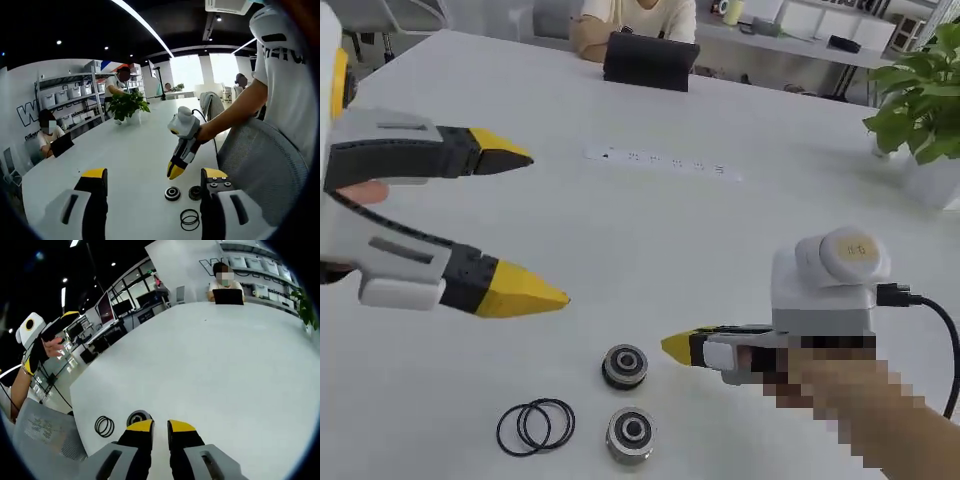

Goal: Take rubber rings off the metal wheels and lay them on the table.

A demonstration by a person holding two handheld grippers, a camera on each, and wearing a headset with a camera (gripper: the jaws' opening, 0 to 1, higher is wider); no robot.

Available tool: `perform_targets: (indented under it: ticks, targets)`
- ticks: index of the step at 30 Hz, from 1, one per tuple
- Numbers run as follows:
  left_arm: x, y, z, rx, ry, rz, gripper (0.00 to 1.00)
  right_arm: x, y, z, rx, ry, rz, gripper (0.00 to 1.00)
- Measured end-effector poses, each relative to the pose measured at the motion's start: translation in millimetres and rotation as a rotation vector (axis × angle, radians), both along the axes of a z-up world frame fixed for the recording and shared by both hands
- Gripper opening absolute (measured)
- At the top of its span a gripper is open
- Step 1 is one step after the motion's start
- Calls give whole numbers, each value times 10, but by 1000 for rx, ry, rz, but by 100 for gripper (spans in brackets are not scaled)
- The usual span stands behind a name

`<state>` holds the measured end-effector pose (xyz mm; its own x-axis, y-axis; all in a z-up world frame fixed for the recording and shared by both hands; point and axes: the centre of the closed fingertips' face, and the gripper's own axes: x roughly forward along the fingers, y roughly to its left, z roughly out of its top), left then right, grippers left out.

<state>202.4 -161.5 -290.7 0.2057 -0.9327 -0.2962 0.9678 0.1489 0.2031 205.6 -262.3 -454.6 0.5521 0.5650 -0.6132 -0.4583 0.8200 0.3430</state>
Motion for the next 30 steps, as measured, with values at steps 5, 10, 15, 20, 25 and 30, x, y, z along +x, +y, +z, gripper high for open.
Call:
perform_targets:
  ticks: [5,10,15,20,25,30]
  targets:
    - [95,-169,5,18,-33,-22,68,1,-9,-9,-5,0,4,9]
    - [173,-339,31,-22,-20,-23,65,3,-12,-10,-2,-2,7,9]
    - [172,-499,-171,13,-11,-50,56,-6,-4,-9,-2,-5,17,9]
    - [172,-559,-434,30,17,-45,51,-29,0,-45,-32,-3,40,9]
    - [156,-571,-699,51,51,-30,43,-57,24,-74,-44,0,63,9]
    - [73,-612,-989,83,91,-29,38,-100,76,-119,-61,3,103,9]
